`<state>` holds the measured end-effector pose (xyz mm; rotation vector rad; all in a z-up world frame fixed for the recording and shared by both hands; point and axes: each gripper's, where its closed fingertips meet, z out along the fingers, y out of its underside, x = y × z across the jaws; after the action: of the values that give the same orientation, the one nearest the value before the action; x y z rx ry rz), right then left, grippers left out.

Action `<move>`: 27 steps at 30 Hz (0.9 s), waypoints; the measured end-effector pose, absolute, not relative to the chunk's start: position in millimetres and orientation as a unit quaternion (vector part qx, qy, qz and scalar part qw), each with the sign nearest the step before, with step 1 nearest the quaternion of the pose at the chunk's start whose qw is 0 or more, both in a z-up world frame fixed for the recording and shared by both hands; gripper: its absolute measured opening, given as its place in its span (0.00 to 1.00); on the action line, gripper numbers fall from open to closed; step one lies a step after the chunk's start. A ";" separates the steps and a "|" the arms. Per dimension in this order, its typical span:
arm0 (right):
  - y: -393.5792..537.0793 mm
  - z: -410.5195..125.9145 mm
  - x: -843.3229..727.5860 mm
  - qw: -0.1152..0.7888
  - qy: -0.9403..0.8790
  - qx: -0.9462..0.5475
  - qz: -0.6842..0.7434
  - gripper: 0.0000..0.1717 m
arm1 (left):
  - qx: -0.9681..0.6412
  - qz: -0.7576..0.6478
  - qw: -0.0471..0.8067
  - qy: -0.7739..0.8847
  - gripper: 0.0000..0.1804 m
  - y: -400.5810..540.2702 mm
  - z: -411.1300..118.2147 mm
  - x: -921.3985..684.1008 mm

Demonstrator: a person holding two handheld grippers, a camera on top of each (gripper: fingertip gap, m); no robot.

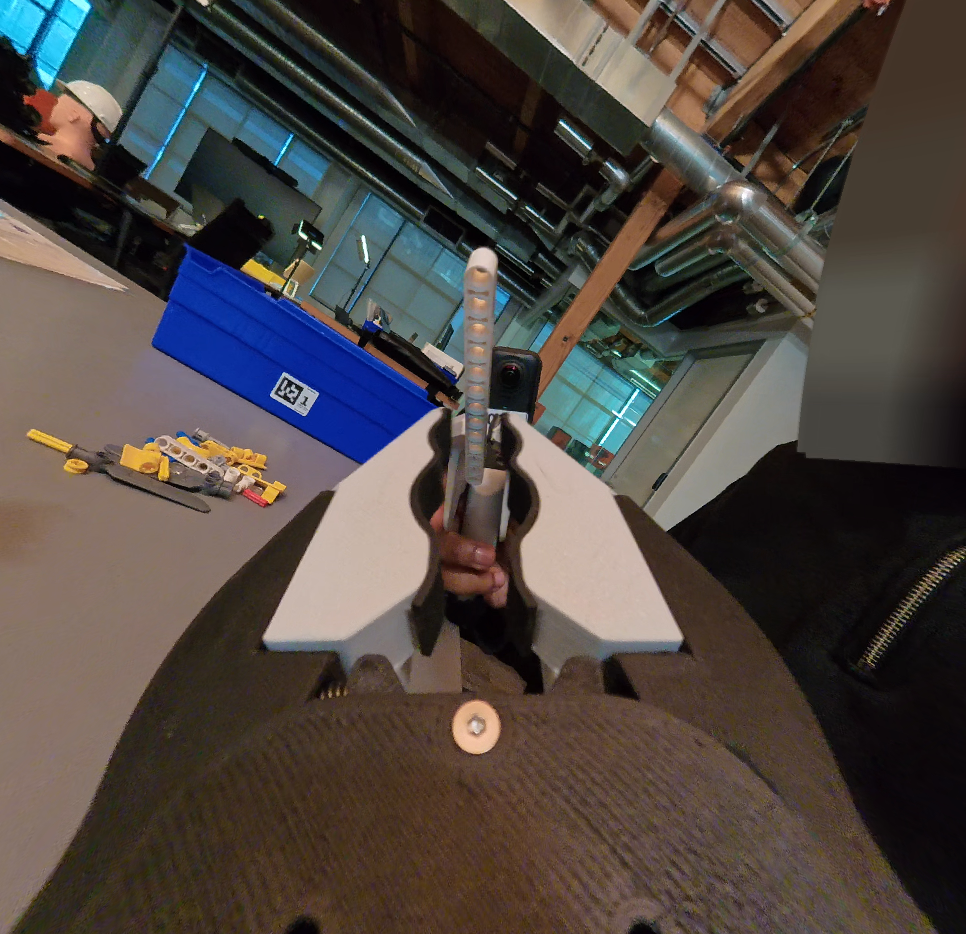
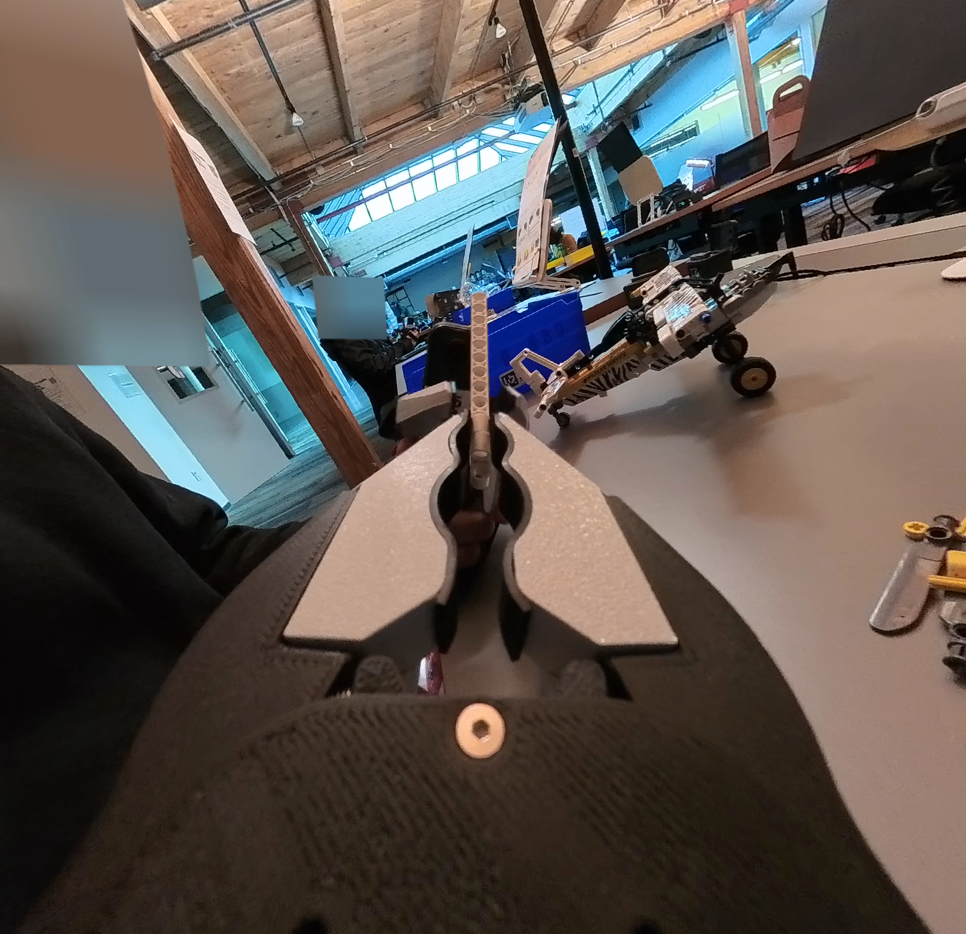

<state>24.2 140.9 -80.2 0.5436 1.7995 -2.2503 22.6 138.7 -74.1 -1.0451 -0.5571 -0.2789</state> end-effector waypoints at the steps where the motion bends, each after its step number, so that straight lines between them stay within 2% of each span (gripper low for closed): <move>1: 140.5 -80.3 24.5 0.106 0.611 0.184 -0.763 0.02 | -0.495 -0.135 0.817 -0.264 0.09 140.8 -75.6 22.6; 2: 140.4 -80.1 24.6 0.107 0.610 0.183 -0.763 0.02 | -0.498 -0.142 0.815 -0.261 0.08 142.6 -75.8 24.4; 4: 140.5 -79.7 25.0 0.109 0.608 0.183 -0.765 0.03 | -0.500 -0.145 0.813 -0.259 0.00 143.5 -76.0 25.5; 12: 140.1 -77.8 26.8 0.127 0.598 0.181 -0.770 0.03 | -0.504 -0.141 0.814 -0.252 0.01 144.2 -75.0 28.1; 15: 143.8 -74.3 25.4 0.135 0.580 0.185 -0.782 0.10 | -0.494 -0.123 0.821 -0.257 0.01 140.4 -73.2 26.2; 19: 143.2 -75.7 25.5 0.153 0.579 0.189 -0.778 0.12 | -0.498 -0.131 0.819 -0.252 0.01 140.8 -72.8 28.4; 23: 138.3 -78.7 28.6 0.136 0.598 0.184 -0.768 0.03 | -0.501 -0.130 0.816 -0.259 0.02 144.6 -74.0 29.2; 27: 139.1 -79.2 26.9 0.118 0.603 0.186 -0.767 0.03 | -0.500 -0.133 0.812 -0.271 0.02 146.3 -75.2 28.2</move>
<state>26.9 139.1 -79.2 0.5440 1.7627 -2.2440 28.2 146.3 -75.2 -1.0668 -0.5786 -0.2833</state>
